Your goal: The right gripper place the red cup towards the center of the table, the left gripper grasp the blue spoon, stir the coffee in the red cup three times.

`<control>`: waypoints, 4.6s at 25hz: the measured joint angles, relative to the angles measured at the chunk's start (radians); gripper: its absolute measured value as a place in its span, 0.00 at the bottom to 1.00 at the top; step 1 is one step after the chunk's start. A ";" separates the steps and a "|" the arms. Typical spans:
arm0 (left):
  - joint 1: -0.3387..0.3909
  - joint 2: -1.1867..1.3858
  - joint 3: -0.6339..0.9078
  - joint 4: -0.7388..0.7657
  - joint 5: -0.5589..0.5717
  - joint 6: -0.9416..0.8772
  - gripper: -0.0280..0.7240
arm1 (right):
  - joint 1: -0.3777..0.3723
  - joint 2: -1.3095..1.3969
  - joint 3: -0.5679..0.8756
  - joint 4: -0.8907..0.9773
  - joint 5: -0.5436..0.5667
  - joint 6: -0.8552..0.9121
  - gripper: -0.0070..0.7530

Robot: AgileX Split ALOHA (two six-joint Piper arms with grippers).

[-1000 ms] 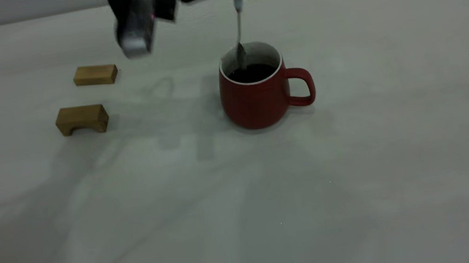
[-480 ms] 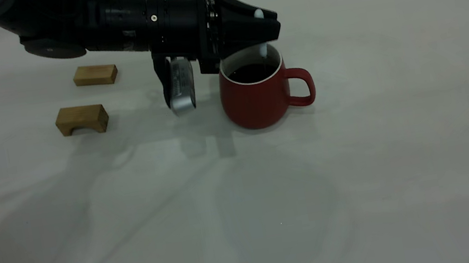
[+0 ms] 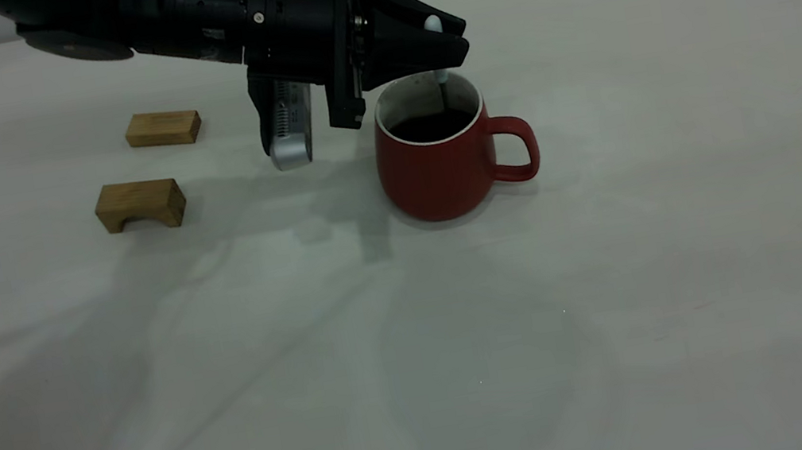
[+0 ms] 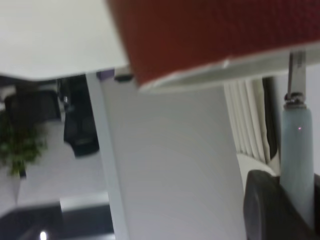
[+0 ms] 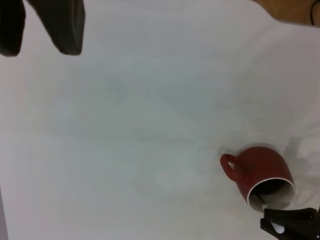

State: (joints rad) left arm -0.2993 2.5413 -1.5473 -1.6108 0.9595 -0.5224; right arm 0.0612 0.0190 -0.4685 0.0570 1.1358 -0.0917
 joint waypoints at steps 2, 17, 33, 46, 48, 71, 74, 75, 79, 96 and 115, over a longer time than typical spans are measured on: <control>0.000 0.003 0.000 0.010 0.044 -0.064 0.23 | 0.000 0.000 0.000 0.000 0.000 0.000 0.32; 0.009 -0.046 -0.004 0.124 0.000 -0.032 0.23 | 0.000 0.000 0.000 0.000 0.000 0.000 0.32; 0.023 -0.030 -0.004 0.159 0.009 -0.078 0.24 | 0.000 0.000 0.000 0.000 0.000 0.000 0.32; 0.021 -0.040 -0.089 0.472 0.081 -0.008 0.83 | 0.000 0.000 0.000 0.000 0.000 0.000 0.32; 0.021 -0.061 -0.148 0.606 0.122 0.011 0.83 | 0.000 0.000 0.000 0.000 0.000 0.000 0.32; 0.021 -1.119 -0.088 1.619 0.208 0.421 0.61 | 0.000 0.000 0.000 0.000 0.000 0.000 0.32; 0.021 -1.308 0.085 1.633 0.208 0.422 0.61 | 0.000 0.000 0.000 0.000 0.000 0.000 0.32; 0.021 -1.375 0.156 1.645 0.208 0.422 0.61 | 0.000 0.000 0.000 0.000 0.000 0.000 0.32; 0.030 -1.686 0.456 1.671 0.208 0.433 0.61 | 0.000 0.000 0.000 0.000 0.000 0.000 0.32; 0.269 -2.539 1.049 1.671 0.164 0.440 0.61 | 0.000 0.000 0.000 0.001 0.000 0.000 0.32; 0.269 -2.560 1.060 1.672 0.171 0.441 0.61 | 0.000 0.000 0.000 0.002 0.000 0.000 0.32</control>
State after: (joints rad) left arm -0.0301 -0.0186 -0.4872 0.0608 1.1304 -0.0816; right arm 0.0612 0.0190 -0.4685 0.0589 1.1358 -0.0917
